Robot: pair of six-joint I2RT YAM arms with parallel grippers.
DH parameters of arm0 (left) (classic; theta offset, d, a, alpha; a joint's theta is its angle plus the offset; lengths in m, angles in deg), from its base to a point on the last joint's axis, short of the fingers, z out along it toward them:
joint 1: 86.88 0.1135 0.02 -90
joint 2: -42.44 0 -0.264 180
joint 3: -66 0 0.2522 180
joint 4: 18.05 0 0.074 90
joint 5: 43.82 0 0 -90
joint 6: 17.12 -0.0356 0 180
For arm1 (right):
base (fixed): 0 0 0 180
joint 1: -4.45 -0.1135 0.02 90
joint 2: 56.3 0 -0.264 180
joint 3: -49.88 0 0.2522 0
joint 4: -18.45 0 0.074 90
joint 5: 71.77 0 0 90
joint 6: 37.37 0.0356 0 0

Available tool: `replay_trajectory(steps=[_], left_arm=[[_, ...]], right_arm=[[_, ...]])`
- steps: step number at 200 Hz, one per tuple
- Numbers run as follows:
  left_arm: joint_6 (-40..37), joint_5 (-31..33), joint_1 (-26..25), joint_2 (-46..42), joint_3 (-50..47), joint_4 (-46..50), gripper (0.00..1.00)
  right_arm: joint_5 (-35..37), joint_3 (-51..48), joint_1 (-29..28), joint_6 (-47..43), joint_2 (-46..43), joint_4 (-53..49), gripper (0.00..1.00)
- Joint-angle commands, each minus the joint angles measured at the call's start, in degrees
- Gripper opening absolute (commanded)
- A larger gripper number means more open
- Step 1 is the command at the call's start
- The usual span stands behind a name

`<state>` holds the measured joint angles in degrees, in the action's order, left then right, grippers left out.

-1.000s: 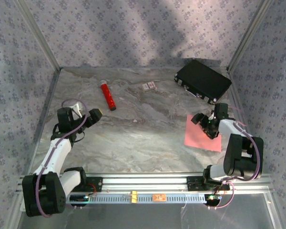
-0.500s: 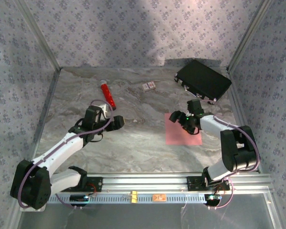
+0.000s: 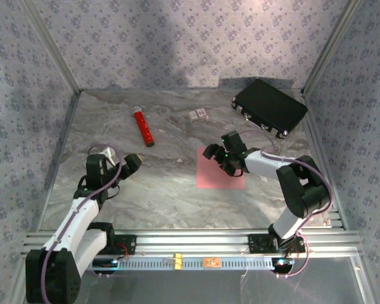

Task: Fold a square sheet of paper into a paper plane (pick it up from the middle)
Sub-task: Move the square sheet of paper to the center of the table.

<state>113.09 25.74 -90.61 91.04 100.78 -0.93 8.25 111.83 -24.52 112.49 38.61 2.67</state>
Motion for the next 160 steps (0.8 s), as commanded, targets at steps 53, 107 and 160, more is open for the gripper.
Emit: replay_trajectory(steps=[53,107,160], left_arm=[[-2.3,-10.0,0.6,0.9,3.9,4.1,1.0],[-3.7,-10.3,-3.1,4.8,6.8,7.3,0.99],[-4.2,-1.5,-17.6,15.5,15.7,10.5,0.99]], right_arm=[[-1.2,0.3,-7.2,16.1,7.7,7.1,0.96],[-2.8,4.1,-8.3,15.0,4.6,7.5,0.96],[2.1,2.8,-4.1,4.9,-5.7,-1.6,0.97]])
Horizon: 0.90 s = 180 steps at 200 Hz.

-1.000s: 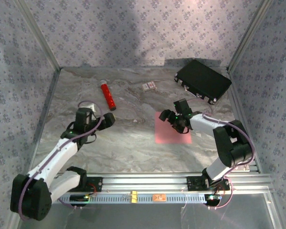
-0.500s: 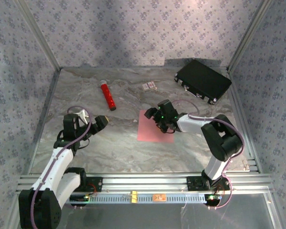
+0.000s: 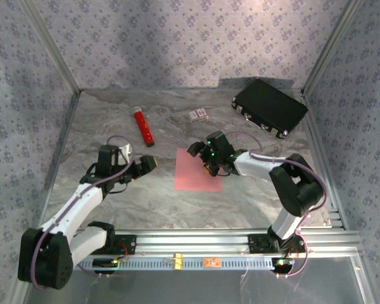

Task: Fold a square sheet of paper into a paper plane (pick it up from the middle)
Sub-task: Move the square sheet of paper to the center of the table.

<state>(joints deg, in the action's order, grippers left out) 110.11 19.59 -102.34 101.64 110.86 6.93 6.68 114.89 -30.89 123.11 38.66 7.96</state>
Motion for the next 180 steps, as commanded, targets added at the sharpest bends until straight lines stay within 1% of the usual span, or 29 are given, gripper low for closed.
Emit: replay_trajectory(steps=[1,17,44,57,85,108,141,180], left_arm=[[-1.3,4.8,-6.1,5.3,5.8,2.7,0.99],[-1.2,6.6,-9.9,10.8,10.3,4.8,0.96],[-2.4,10.8,-15.9,20.0,18.2,9.8,0.95],[-2.4,10.9,-17.9,24.0,21.6,10.9,0.95],[-0.8,11.4,-21.2,32.9,28.7,14.1,0.96],[-1.1,13.1,-24.7,39.3,35.6,17.7,0.95],[0.3,18.5,-28.6,48.5,47.3,26.3,0.95],[1.0,23.8,-31.0,57.0,59.2,36.8,0.97]], right_arm=[[3.9,-0.4,2.4,-5.7,-5.9,-7.1,0.97],[5.1,-2.1,4.6,-7.2,-8.7,-10.1,0.98],[3.9,-7.7,9.4,-7.3,-13.2,-9.3,0.98],[3.3,-9.6,11.2,-8.0,-15.1,-9.6,0.98],[2.4,-12.9,13.8,-9.0,-18.2,-10.3,0.99],[1.9,-15.1,15.5,-8.8,-20.4,-10.0,0.99],[1.5,-16.5,17.5,-9.5,-22.8,-10.9,0.99],[1.9,-16.8,19.5,-10.1,-24.5,-13.1,0.99]])
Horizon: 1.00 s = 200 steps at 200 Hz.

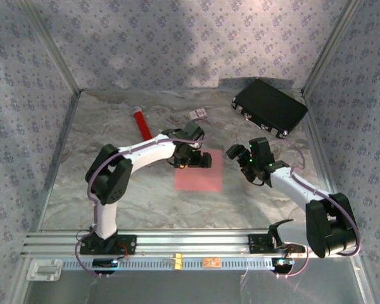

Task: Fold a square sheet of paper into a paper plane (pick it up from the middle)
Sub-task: Move the square sheet of paper to the center of the table.

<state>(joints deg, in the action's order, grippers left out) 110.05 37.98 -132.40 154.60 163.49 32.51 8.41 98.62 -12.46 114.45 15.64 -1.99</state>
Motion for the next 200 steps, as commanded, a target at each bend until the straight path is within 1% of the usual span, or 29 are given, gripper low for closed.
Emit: replay_trajectory(steps=[1,22,34,72,92,137,169,200], left_arm=[[1.0,5.6,-1.0,4.3,6.9,11.5,0.97],[0.8,7.8,-1.8,8.4,12.7,16.5,0.98],[0.6,8.2,-1.8,10.0,14.7,17.8,0.99],[0.9,8.2,-2.0,12.9,17.7,18.9,0.99],[1.3,8.1,-2.0,13.8,17.7,18.9,0.99],[1.3,8.1,-2.6,14.4,15.3,18.2,0.99],[0.7,9.4,-2.7,12.4,9.9,17.0,0.99],[-0.7,12.2,-2.6,9.7,4.6,16.3,1.0]], right_arm=[[0.2,-0.5,1.1,-1.4,-1.5,-3.1,0.99],[0.5,-1.0,1.6,-1.6,-2.3,-3.8,0.99],[0.7,-1.0,1.9,-1.7,-2.8,-4.2,0.99],[1.4,-1.0,2.3,-2.4,-4.4,-5.9,0.99],[2.0,-0.7,2.4,-3.1,-5.3,-7.1,0.99],[4.5,-0.3,2.4,-3.7,-7.8,-9.5,0.99],[5.5,0.1,2.3,-4.6,-8.7,-10.6,0.99],[6.4,0.4,2.3,-5.3,-9.0,-11.2,0.99]])
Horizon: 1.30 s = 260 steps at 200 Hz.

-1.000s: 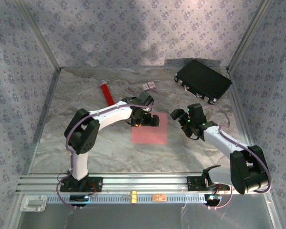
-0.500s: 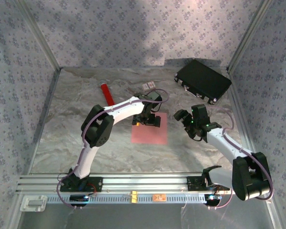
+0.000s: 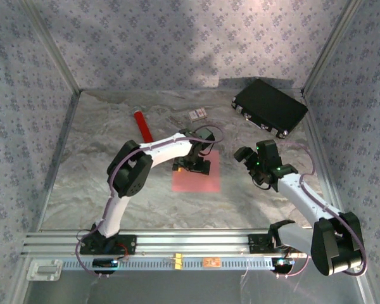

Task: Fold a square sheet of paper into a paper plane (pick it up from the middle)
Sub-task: Move the square sheet of paper to the center of the table.

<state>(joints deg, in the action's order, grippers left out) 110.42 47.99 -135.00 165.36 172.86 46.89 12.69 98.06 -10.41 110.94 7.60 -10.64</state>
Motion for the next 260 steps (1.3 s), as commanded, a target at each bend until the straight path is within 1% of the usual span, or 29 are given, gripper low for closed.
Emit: replay_trajectory(steps=[1,23,41,60,83,96,105,112,122,137,154,171,190,211,260], left_arm=[[-1.1,2.2,0.1,-1.1,-4.8,1.9,1.0],[-2.6,2.5,0.4,-3.0,-7.8,0.4,1.0],[-3.2,4.6,0.5,-5.2,-9.3,-0.6,1.0],[-3.7,4.9,0.5,-8.0,-9.9,-2.8,1.0],[-1.9,7.1,0.7,-11.2,-10.3,-5.2,1.0],[-0.4,6.9,1.3,-12.4,-10.6,-6.3,1.0],[0.3,5.7,1.7,-13.0,-11.0,-7.4,1.0],[0.7,4.5,2.0,-13.4,-11.5,-8.2,1.0],[1.3,2.8,2.4,-13.7,-11.9,-9.4,1.0],[2.9,1.2,2.7,-13.3,-11.4,-9.1,0.97],[5.3,1.7,2.2,-12.5,-10.3,-8.4,0.96],[7.8,1.8,2.1,-10.6,-7.9,-5.4,0.94],[7.9,4.0,0.9,-7.5,-3.5,-0.9,0.94],[8.3,3.7,0.3,-4.3,0.0,1.8,0.94],[9.4,3.0,0.2,-2.6,0.8,2.3,0.93]], right_arm=[[2.2,1.0,0.2,-1.8,-1.0,-2.6,0.99],[3.3,1.5,-0.2,-2.3,-1.3,-3.0,0.99],[4.4,1.8,-0.7,-3.1,-1.8,-2.8,0.99],[2.4,1.7,-0.6,-6.8,-2.2,0.3,0.98],[2.5,1.9,0.1,-7.3,-2.2,-0.2,0.97],[3.7,2.2,0.6,-6.2,-2.3,-1.5,0.97],[1.7,2.2,1.4,-7.7,-2.3,-1.4,0.97],[-2.1,2.2,2.6,-10.2,-2.1,-0.6,0.99],[-4.4,2.4,3.7,-11.2,-1.7,-0.5,0.99],[-5.9,2.8,4.3,-12.1,-1.0,-1.3,0.99],[-7.6,3.8,4.4,-14.2,0.1,-1.8,0.99],[-8.6,4.3,4.3,-14.6,1.0,-2.1,0.99],[-9.6,4.9,4.1,-14.8,2.1,-2.0,0.99],[-10.3,6.1,3.3,-15.4,4.0,-2.7,0.99],[-10.8,8.8,0.6,-17.3,7.5,-3.9,0.99]])
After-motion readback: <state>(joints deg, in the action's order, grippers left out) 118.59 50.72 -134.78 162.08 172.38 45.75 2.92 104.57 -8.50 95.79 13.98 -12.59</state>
